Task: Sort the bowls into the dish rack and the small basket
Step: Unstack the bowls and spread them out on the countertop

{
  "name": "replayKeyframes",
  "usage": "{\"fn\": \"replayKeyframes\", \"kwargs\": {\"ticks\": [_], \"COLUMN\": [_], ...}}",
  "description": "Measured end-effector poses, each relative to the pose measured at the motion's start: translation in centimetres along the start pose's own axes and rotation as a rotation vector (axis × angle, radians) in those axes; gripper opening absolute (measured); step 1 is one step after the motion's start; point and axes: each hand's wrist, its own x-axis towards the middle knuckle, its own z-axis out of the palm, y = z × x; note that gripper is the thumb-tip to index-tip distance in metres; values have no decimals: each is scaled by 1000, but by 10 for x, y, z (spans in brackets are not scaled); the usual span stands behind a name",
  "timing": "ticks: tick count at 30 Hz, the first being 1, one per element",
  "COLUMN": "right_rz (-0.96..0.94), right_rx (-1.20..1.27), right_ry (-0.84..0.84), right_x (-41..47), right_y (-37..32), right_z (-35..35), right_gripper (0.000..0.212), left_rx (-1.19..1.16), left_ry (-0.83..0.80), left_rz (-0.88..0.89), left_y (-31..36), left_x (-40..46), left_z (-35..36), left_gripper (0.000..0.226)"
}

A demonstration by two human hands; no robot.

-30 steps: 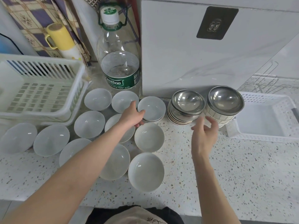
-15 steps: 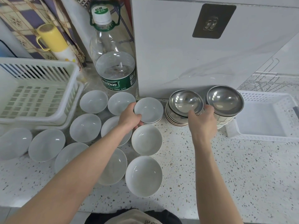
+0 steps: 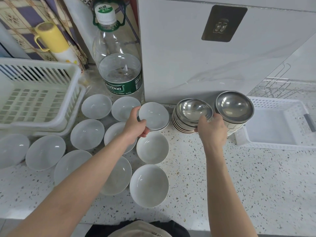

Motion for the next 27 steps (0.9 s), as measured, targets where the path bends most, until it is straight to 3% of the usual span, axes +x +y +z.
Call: {"fn": "replayKeyframes", "kwargs": {"ticks": [8,15,20,27], "right_rz": [36,10,-89,-20], "right_rx": [177,469,612,709], "right_ry": [-35,34,88,121], "right_x": [-2,-15,-42,-98], "right_y": [4,0,1,37], "right_z": [1,-6,-17,-23], "right_gripper": [48,48,47,49], "left_rx": [-211,-377,-427,-430], "left_ry": [17,-23,-56,-103], "left_rz": [-15,-42,-41,-33], "left_y": [11,5,-6,-31], "left_x": [-29,-63,-94,-138], "left_z": [-9,-25,-35,-54], "left_gripper": [53,52,52,53]}}
